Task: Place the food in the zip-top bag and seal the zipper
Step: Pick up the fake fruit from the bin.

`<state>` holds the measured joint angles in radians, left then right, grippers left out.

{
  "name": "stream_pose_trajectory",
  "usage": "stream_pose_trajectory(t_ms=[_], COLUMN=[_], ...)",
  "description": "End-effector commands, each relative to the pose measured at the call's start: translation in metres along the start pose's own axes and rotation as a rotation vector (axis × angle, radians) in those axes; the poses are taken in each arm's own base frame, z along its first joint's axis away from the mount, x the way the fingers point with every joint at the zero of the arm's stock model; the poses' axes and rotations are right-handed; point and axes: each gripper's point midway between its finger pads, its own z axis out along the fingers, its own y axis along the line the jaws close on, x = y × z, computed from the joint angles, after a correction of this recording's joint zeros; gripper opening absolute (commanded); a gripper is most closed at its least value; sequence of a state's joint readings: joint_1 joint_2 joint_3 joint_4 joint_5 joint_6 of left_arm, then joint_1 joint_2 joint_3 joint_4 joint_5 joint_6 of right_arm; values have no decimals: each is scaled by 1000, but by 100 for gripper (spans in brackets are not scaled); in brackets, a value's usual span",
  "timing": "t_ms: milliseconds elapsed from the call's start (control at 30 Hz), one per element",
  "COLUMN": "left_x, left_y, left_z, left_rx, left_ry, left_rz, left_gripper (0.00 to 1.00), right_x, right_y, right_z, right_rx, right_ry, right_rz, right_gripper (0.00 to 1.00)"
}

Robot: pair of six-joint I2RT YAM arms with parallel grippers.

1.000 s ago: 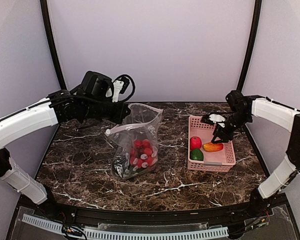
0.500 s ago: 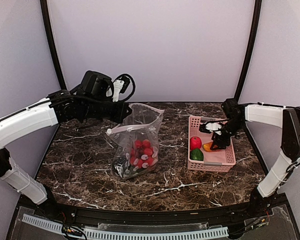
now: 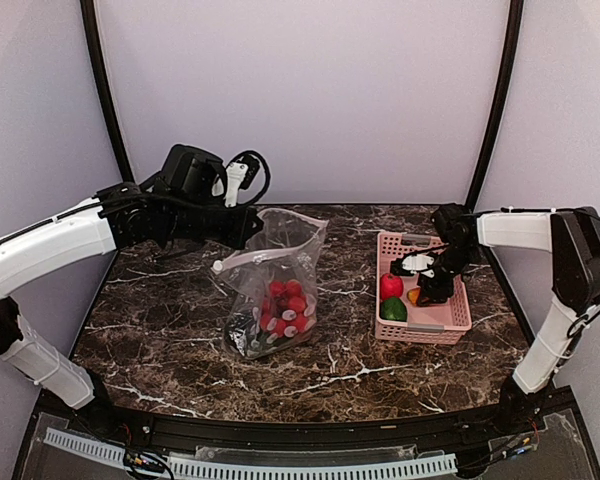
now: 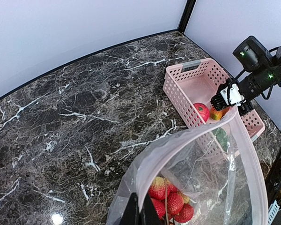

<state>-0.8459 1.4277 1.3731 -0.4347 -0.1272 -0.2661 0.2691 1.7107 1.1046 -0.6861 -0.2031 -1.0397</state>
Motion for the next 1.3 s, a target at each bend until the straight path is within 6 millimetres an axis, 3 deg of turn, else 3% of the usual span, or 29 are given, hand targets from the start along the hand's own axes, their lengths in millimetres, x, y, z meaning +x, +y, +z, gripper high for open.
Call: stream_pose_trajectory(t_ms=[0, 333, 633, 867, 1267], left_x=[0, 10, 12, 13, 7], left_y=[2, 1, 0, 0, -3], left_z=[-11, -5, -1, 0, -2], left_rx=[10, 24, 27, 26, 40], left_ry=[-18, -12, 4, 7, -3], left_rz=[-12, -32, -19, -12, -11], left_gripper=[1, 1, 1, 1, 1], right_x=[1, 7, -18, -57, -171], right_y=[3, 4, 2, 3, 22], right_z=[8, 15, -18, -61, -180], right_rx=[-7, -16, -4, -20, -30], right_ry=[19, 56, -40, -168, -571], right_rz=[-26, 6, 55, 72, -56], right_gripper=[58, 47, 36, 32, 31])
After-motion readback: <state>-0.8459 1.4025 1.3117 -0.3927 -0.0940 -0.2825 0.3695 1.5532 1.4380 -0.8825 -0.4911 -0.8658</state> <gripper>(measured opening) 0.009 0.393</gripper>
